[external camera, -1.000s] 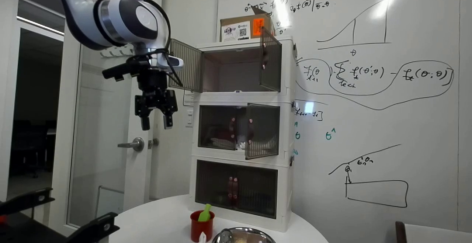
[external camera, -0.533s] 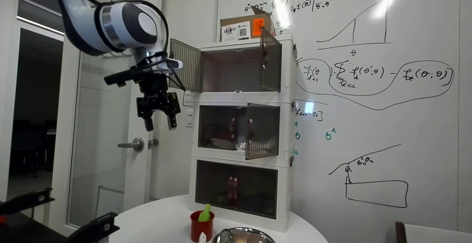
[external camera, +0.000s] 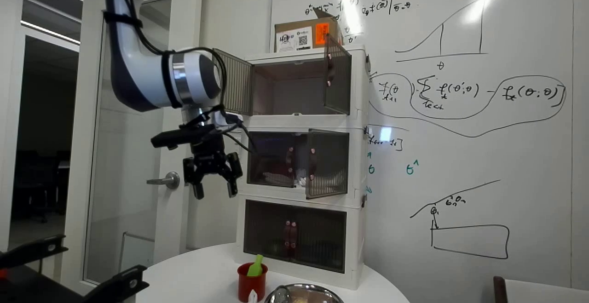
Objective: Put the silver bowl in the top cabinet
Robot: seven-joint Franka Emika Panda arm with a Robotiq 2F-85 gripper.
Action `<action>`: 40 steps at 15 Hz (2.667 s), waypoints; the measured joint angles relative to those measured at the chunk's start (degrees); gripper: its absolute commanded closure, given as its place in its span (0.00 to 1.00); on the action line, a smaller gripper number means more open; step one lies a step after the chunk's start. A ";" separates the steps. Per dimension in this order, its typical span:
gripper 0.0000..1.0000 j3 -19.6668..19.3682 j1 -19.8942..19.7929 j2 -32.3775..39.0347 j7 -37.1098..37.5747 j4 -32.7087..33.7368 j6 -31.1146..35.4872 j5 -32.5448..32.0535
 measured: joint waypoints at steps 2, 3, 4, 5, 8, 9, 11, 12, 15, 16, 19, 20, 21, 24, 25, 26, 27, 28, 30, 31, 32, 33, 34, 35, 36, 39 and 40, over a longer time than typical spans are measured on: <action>0.00 -3.21 0.16 5.81 1.52 4.00 -0.06 -4.08; 0.00 -4.36 0.19 8.72 1.66 5.75 -0.02 -4.53; 0.00 -5.32 0.21 11.71 1.79 7.39 0.10 -4.57; 0.00 -6.10 0.23 14.72 2.19 8.91 0.32 -4.57; 0.00 -7.97 0.24 23.28 4.51 12.50 3.43 -4.48; 0.00 -8.54 0.31 25.94 5.44 13.56 5.25 -4.48; 0.00 -10.02 0.96 30.97 6.76 15.79 9.22 -4.48; 0.00 -10.97 1.45 33.03 6.86 16.86 10.98 -4.48; 0.00 -15.35 4.64 37.73 6.86 19.93 15.87 -4.49; 0.00 -17.39 6.51 38.98 6.86 20.93 17.40 -4.49; 0.00 -23.20 12.85 42.49 6.88 23.62 21.55 -3.99; 0.00 -24.96 15.05 43.69 6.91 24.42 22.97 -3.57; 0.00 -26.53 17.18 44.91 6.92 25.19 24.20 -2.97; 0.00 -30.23 22.46 48.87 6.92 27.15 26.88 -0.09; 0.00 -31.24 23.74 50.22 6.91 27.70 27.54 1.09; 0.00 -32.27 24.85 51.58 6.91 28.21 28.16 2.26; 0.00 -33.28 25.75 52.93 6.91 28.71 28.84 3.49; 0.00 -34.16 26.44 54.20 6.91 29.17 29.48 4.62; 0.00 -35.25 27.00 56.46 6.91 30.08 30.40 6.49; 0.19 -35.44 27.01 57.33 6.91 30.47 30.71 7.16; 0.27 -35.54 27.00 58.10 6.91 30.80 30.96 7.62; 0.33 -35.60 26.99 58.74 6.91 31.11 31.10 7.81; 0.40 -35.61 26.99 59.24 6.91 31.33 31.17 7.93; 0.48 -35.62 26.99 59.65 6.91 31.62 31.22 7.96; 0.56 -35.63 26.99 60.02 6.91 31.91 31.25 7.99; 0.81 -35.70 26.99 60.56 6.91 32.52 31.26 8.02; 0.87 -35.72 26.98 60.61 6.91 32.64 31.26 8.02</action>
